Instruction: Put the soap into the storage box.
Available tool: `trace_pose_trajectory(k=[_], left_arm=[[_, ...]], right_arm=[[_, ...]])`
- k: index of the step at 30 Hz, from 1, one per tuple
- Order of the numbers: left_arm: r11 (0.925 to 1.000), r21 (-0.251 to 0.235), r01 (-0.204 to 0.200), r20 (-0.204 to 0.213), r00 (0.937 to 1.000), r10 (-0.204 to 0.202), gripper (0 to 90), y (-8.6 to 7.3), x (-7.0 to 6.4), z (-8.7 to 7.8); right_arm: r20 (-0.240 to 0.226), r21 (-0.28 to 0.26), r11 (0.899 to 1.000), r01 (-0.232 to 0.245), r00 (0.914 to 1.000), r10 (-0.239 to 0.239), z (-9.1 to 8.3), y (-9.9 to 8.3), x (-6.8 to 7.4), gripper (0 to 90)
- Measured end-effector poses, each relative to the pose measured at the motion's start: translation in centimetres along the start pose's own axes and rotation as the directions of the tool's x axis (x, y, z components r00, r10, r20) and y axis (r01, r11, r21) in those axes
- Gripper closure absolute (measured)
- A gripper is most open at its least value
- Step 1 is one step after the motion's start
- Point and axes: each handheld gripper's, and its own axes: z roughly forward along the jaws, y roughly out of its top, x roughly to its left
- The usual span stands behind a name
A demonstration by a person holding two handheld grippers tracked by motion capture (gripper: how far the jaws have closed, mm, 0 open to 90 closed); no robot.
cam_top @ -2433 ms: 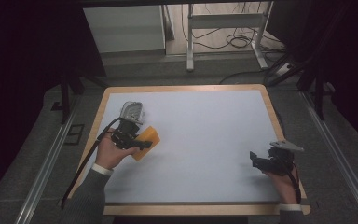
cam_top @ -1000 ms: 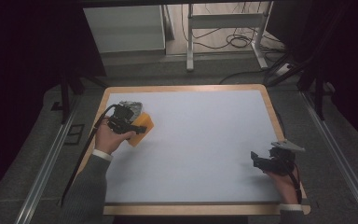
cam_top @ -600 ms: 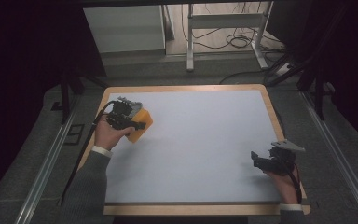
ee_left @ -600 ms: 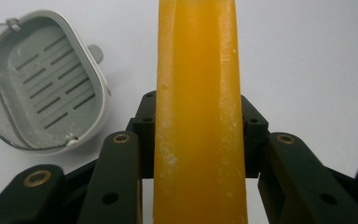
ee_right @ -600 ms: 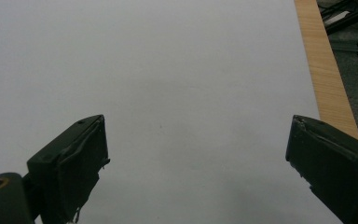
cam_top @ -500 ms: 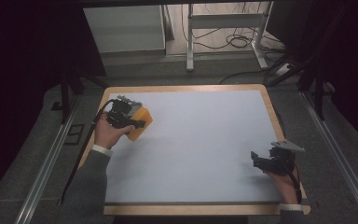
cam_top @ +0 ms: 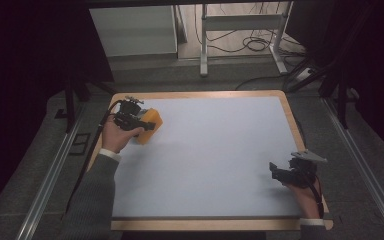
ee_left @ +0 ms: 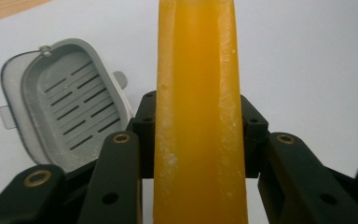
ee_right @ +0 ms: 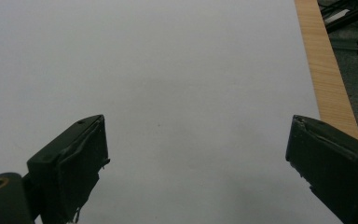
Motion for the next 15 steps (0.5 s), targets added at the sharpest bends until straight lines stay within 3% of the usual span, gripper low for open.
trace_pose_trajectory(k=[5,15], left_arm=[[0.9995,-0.003,0.033,0.008,0.9994,-0.033,61.3,0.4,1.1,0.2],[0.9971,0.002,0.076,-0.021,0.9969,-0.076,61.3,0.9,2.7,0.7]], right_arm=[[0.002,0.0,1.0,-0.002,1.0,0.002,0.1,0.0,0.0,5.6],[0.004,0.001,1.0,-0.001,1.0,0.001,0.1,0.0,0.0,5.6]])
